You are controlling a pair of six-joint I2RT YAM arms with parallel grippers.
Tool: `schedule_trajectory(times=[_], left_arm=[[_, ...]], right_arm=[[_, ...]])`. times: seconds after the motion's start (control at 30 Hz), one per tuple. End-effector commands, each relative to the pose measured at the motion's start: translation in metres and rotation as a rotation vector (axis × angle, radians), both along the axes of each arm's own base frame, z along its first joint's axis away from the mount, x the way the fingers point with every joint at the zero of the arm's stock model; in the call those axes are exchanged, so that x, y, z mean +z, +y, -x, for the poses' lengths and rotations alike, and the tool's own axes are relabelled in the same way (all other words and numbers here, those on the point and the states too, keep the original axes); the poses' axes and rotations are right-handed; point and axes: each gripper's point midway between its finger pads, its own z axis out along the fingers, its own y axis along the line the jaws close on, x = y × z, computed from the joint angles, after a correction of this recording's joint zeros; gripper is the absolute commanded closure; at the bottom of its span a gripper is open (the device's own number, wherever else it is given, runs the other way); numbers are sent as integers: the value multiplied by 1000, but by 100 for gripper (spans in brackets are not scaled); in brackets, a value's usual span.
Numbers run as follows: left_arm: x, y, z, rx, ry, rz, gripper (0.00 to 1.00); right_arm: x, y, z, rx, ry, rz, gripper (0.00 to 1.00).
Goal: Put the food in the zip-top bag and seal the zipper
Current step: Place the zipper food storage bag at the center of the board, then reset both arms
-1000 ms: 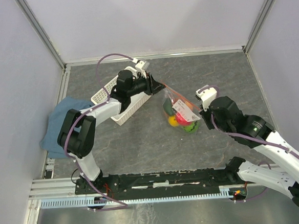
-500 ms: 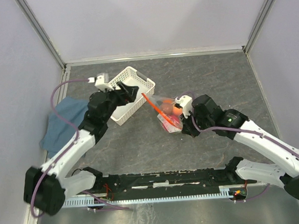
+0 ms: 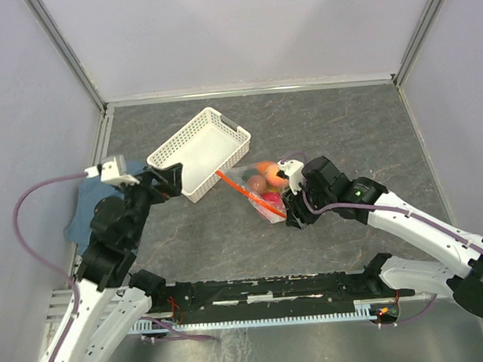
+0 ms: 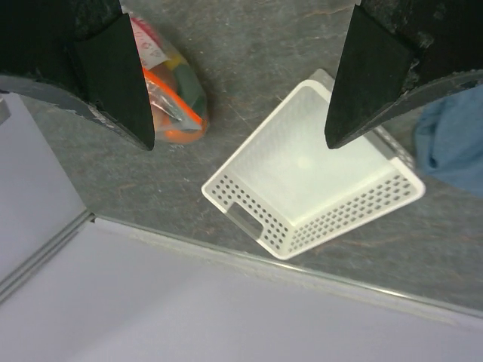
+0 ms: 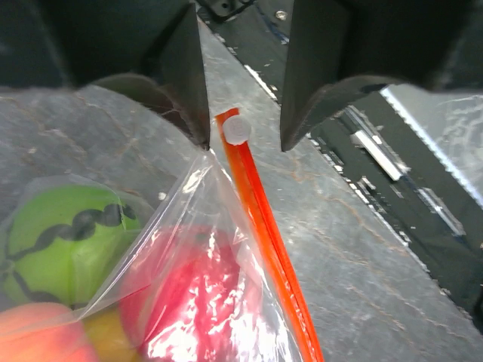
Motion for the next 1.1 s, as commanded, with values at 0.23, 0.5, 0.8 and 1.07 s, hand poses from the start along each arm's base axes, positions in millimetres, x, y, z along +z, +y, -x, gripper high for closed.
schedule_trajectory(times=[0.23,0.5,0.8,1.07], left_arm=[[9,49,28,143,-140,-190,1],[-4,44,26,114,-124,-209,1],[-3,57,31,170,-156,-199,0],[-5,56,30,162,-151,-203,0]], right_arm=[[86,-69,-62,-441,-473,-4,1],[107,-150,-68,-834,-680,58,1],[114,-179,-55,-955,-763,-35,1],[114,-179,-55,-951,-768,-33,1]])
